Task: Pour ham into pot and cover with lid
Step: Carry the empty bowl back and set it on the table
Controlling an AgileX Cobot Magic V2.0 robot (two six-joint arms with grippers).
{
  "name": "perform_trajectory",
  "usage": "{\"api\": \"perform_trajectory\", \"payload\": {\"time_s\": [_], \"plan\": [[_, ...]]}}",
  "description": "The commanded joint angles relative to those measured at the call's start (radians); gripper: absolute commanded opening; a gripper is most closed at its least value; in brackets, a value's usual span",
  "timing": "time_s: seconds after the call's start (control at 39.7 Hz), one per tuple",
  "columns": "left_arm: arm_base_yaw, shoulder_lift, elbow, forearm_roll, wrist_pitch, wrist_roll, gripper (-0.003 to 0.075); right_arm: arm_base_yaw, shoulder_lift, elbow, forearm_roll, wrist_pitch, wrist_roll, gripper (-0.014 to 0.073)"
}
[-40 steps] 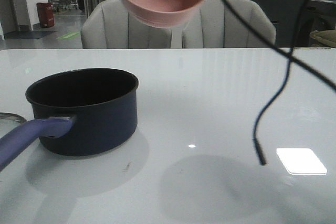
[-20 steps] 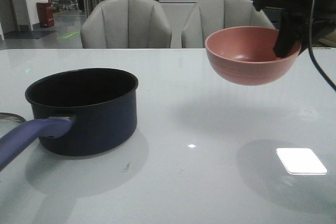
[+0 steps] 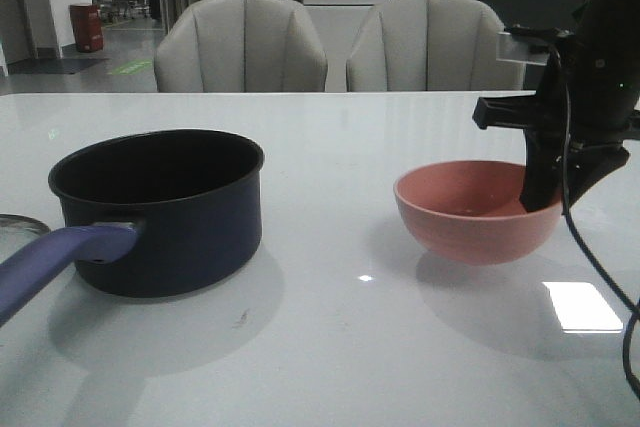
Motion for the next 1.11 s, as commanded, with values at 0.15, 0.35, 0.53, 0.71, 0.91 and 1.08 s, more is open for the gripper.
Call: {"api": "perform_trajectory", "payload": {"time_s": [0.15, 0.35, 0.53, 0.71, 0.91, 1.08], "plan": [[-0.007, 0.012, -0.027, -0.003, -0.084, 0.0, 0.0583, -0.006, -0.028, -0.02, -0.031, -0.009, -0.002, 0.04], [-0.007, 0.012, -0.027, -0.003, -0.084, 0.0, 0.0583, -0.006, -0.077, -0.022, -0.052, -0.016, -0.071, 0.0463], [-0.007, 0.012, -0.027, -0.003, -0.084, 0.0, 0.0583, -0.006, -0.23, 0.027, -0.049, -0.064, -0.164, 0.0463], [-0.007, 0.012, -0.027, -0.003, -0.084, 0.0, 0.0583, -0.005, -0.455, 0.157, -0.049, -0.226, -0.197, 0.0463], [-0.007, 0.012, -0.027, -0.003, -0.086, 0.0, 0.0582, -0.004, -0.697, 0.337, -0.049, -0.383, -0.197, 0.0463], [-0.007, 0.012, -0.027, -0.003, -0.088, 0.0, 0.0583, 0.018, -0.888, 0.487, -0.049, -0.517, -0.197, 0.0463]]}}
